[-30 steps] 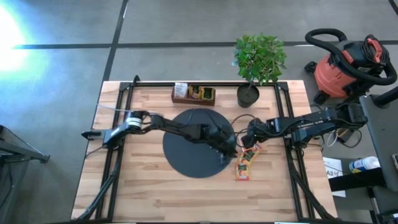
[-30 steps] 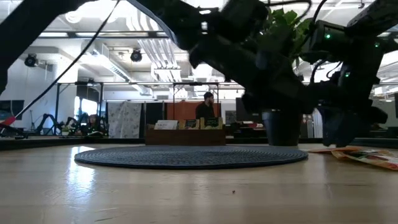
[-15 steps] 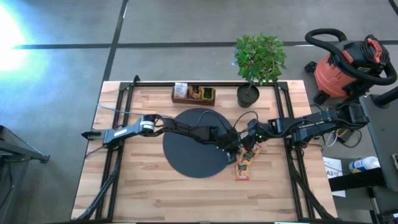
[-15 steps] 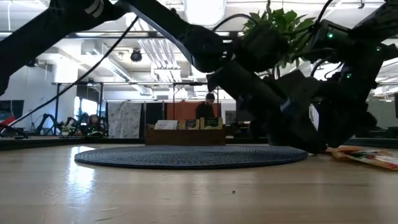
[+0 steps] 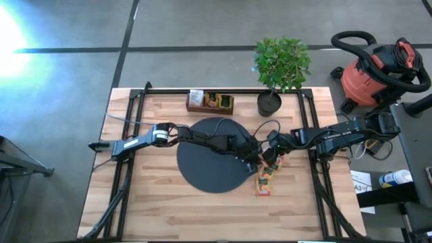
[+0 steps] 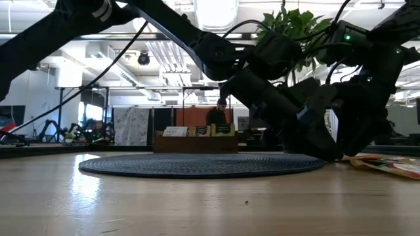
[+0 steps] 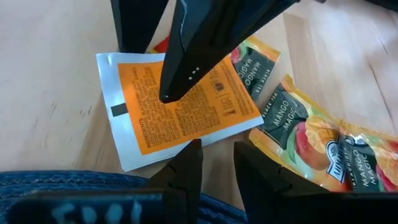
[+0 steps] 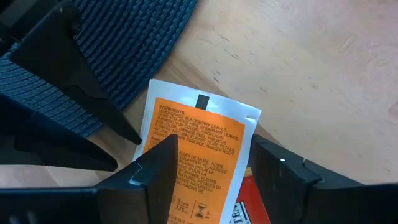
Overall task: Pick & Place Tea
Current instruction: Put the white tea bag into the left section of the brown wooden organizer
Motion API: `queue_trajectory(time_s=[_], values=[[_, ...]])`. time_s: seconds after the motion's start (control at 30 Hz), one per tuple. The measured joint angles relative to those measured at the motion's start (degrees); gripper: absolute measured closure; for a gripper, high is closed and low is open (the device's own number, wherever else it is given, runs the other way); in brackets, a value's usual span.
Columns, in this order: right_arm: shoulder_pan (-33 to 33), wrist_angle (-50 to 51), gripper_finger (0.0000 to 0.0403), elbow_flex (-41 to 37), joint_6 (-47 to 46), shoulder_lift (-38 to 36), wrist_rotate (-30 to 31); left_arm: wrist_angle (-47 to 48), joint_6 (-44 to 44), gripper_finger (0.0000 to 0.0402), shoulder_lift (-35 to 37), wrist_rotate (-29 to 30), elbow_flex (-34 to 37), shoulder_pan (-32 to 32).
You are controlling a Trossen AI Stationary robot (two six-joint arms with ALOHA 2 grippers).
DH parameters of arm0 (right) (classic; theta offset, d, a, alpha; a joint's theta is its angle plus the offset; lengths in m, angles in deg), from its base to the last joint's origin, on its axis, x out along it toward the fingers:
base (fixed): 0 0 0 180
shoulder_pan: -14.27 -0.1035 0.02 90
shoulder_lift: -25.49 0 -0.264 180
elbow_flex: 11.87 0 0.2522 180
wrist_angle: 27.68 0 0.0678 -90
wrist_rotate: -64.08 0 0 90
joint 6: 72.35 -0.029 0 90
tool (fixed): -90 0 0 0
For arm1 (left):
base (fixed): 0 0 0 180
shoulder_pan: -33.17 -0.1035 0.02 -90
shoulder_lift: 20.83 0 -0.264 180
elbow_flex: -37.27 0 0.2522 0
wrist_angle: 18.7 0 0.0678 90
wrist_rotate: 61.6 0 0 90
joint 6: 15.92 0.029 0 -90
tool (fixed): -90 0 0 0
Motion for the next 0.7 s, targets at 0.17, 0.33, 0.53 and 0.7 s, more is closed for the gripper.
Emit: queue_trajectory(time_s=[0.17, 0.33, 0.53, 0.7], values=[[0.00, 0.04, 0.0211, 0.00, -0.04, 0.00, -0.13, -0.12, -0.17, 0.0305, 0.02, -0.63, 0.03, -0.15], [-0.04, 0.04, 0.0211, 0.00, -0.09, 0.00, -0.13, -0.13, -0.17, 0.0305, 0.02, -0.65, 0.07, -0.17], [-0.04, -0.06, 0.0211, 0.00, -0.11, 0.00, -0.48, -0.13, -0.02, 0.0305, 0.09, -1.07, 0.07, -0.27], [-0.04, -0.62, 0.0211, -0.02, 0.00, 0.02, -1.85, -0.13, 0.16, 0.0305, 0.11, -1.07, 0.09, -0.28]])
